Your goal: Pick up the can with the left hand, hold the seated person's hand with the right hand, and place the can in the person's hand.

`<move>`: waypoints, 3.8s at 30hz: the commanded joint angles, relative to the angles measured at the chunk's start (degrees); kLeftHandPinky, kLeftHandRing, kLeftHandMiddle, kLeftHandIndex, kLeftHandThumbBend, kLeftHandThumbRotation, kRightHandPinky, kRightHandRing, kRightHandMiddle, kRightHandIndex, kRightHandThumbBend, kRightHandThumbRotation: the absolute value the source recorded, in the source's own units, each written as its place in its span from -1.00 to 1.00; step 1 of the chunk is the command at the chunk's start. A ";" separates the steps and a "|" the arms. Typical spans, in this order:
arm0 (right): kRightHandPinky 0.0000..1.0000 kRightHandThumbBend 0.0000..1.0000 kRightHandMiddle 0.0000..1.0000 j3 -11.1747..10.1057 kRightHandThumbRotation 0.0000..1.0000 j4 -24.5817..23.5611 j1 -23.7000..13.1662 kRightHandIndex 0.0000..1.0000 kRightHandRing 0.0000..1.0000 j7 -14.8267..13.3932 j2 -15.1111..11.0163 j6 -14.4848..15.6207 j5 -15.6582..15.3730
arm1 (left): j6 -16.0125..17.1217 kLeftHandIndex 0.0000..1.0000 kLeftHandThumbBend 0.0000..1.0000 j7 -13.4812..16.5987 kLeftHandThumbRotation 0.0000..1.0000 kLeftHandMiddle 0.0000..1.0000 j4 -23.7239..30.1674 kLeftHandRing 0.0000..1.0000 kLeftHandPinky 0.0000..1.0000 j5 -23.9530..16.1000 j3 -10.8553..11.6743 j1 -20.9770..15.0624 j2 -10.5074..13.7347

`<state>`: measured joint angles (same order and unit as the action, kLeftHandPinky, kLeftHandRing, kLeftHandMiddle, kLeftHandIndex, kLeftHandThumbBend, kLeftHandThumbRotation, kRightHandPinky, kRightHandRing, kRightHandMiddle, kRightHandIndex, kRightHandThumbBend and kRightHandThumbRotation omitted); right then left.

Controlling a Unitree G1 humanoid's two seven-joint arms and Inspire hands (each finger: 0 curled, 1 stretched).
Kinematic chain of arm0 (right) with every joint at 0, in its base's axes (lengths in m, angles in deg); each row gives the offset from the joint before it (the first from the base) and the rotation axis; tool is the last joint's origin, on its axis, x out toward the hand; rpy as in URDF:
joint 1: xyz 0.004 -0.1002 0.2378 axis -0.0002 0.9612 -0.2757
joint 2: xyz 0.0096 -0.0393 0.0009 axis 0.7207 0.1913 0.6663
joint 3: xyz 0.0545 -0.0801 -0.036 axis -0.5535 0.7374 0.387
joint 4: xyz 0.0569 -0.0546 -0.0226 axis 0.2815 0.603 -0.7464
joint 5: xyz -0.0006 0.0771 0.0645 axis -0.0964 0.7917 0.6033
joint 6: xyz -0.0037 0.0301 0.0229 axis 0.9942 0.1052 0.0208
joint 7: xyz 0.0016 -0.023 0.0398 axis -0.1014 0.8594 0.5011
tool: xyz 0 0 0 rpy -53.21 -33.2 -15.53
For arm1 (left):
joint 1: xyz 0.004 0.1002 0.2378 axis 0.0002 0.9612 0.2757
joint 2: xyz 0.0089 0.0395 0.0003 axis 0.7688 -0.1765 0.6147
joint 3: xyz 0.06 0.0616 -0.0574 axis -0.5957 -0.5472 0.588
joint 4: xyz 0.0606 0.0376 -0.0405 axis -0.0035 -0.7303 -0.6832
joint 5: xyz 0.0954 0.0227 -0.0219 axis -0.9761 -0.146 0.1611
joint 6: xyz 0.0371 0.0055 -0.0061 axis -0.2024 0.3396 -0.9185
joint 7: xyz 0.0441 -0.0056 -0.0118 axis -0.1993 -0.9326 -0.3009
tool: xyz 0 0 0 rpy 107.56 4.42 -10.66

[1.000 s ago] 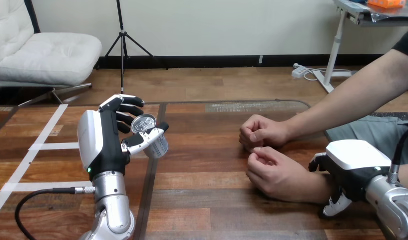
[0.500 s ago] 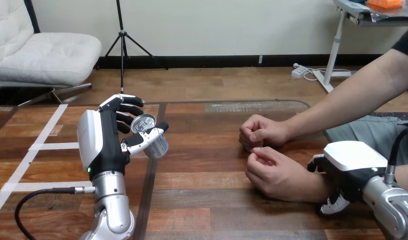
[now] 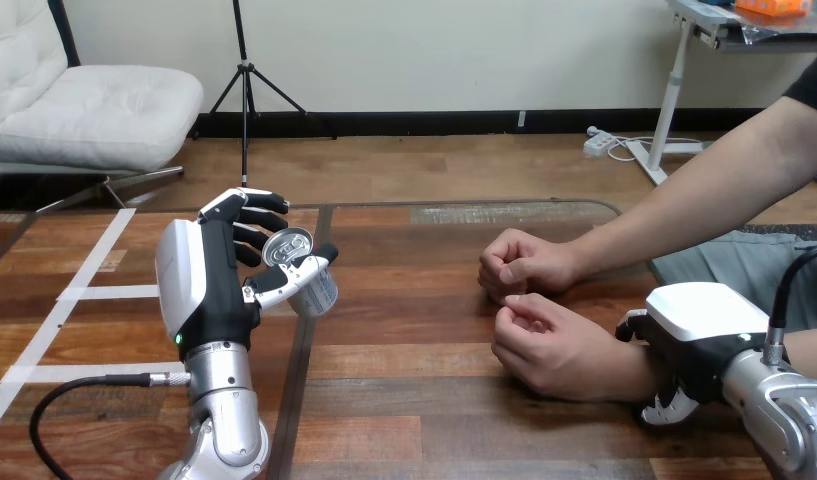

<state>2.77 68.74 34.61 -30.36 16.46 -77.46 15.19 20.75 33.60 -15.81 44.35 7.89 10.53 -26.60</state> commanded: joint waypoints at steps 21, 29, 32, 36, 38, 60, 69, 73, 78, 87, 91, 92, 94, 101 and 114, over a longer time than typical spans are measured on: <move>0.54 0.62 0.68 2.71 -0.82 2.79 -2.64 0.63 0.64 -1.91 -0.82 2.32 -1.95 | 1.52 0.06 0.39 0.38 -1.00 0.01 3.68 -0.13 -0.23 -0.34 0.95 -3.16 1.17; 0.52 0.62 0.67 2.71 -0.88 3.05 -2.66 0.63 0.62 -2.65 -0.50 3.22 -1.61 | 1.27 0.06 0.39 0.48 -1.00 0.00 3.77 -0.14 -0.25 -0.55 0.85 -3.22 1.18; 0.52 0.62 0.66 2.76 -0.90 3.38 -2.84 0.62 0.62 -2.44 -0.35 3.66 -1.36 | 1.33 0.06 0.39 0.37 -1.00 0.00 3.75 -0.15 -0.25 -0.48 0.88 -3.22 1.16; 0.51 0.61 0.65 2.83 -0.93 4.13 -3.05 0.61 0.61 -2.89 -0.27 3.62 -0.89 | 1.34 0.06 0.39 0.31 -1.00 0.00 3.82 -0.15 -0.25 -0.50 0.86 -3.21 1.15; 0.50 0.60 0.64 2.78 -0.94 4.45 -3.10 0.61 0.60 -3.25 -0.16 3.57 -0.59 | 1.48 0.06 0.38 0.25 -1.00 0.00 3.81 -0.14 -0.25 -0.43 0.89 -3.21 1.13; -0.50 0.61 -0.13 2.93 -1.00 11.05 -4.25 0.18 -0.33 -12.63 0.73 0.24 2.74 | 1.04 0.06 0.39 0.64 -1.00 0.01 3.91 -0.14 -0.24 -0.81 0.71 -3.24 1.20; -0.49 0.54 -0.14 2.88 -1.00 12.21 -4.25 0.03 -0.30 -15.78 0.51 -0.83 4.34 | 1.37 0.06 0.38 0.52 -1.00 0.01 3.83 -0.14 -0.25 -0.78 0.84 -3.21 1.26; -0.44 0.53 -0.10 2.69 -1.00 12.30 -4.26 -0.01 -0.25 -16.40 0.41 -1.28 5.29 | 1.50 0.06 0.38 0.33 -1.00 0.01 3.82 -0.14 -0.24 -0.60 0.97 -3.19 1.25; -0.36 0.62 -0.05 2.36 -1.00 12.80 -4.28 -0.02 -0.19 -17.58 0.39 -2.35 6.50 | 1.53 0.06 0.38 0.21 -1.00 0.01 3.76 -0.14 -0.24 -0.46 1.06 -3.21 1.19; -0.30 0.66 -0.01 2.65 -1.00 12.88 -4.22 -0.03 -0.15 -19.16 -0.25 -3.21 6.99 | 1.44 0.06 0.39 0.33 -1.00 0.01 3.61 -0.14 -0.24 -0.53 1.04 -3.31 1.11; -0.29 0.65 -0.01 2.86 -1.00 12.97 -4.40 -0.03 -0.14 -19.09 -0.41 -3.20 6.89 | 1.35 0.06 0.39 0.37 -1.00 0.01 3.57 -0.14 -0.24 -0.73 1.03 -3.32 1.11; -0.29 0.64 -0.01 2.89 -1.00 12.95 -4.43 -0.03 -0.14 -19.09 -0.45 -3.22 6.87 | 1.42 0.06 0.39 0.34 -1.00 0.01 3.55 -0.14 -0.24 -0.72 1.06 -3.32 1.09; -0.29 0.63 -0.01 2.86 -1.00 12.91 -4.41 -0.02 -0.14 -19.29 -0.49 -3.40 6.93 | 1.49 0.06 0.39 0.25 -1.00 0.01 3.52 -0.13 -0.24 -0.70 1.12 -3.33 1.06; -0.32 0.65 -0.03 2.57 -1.00 12.91 -4.25 -0.03 -0.17 -20.12 -0.38 -3.80 7.35 | 1.43 0.06 0.38 0.47 -1.00 0.01 3.51 -0.13 -0.23 -0.97 1.07 -3.38 1.09; -0.36 0.71 -0.06 1.45 -1.00 11.85 -3.88 -0.03 -0.20 -20.15 -0.27 -5.13 9.41 | 1.42 0.06 0.38 0.23 -1.00 0.02 3.61 -0.13 -0.22 -0.87 1.18 -3.44 1.02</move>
<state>4.98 80.86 31.82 -50.15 16.45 -81.34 22.69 20.81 33.40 -15.68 43.85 8.71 10.53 -26.53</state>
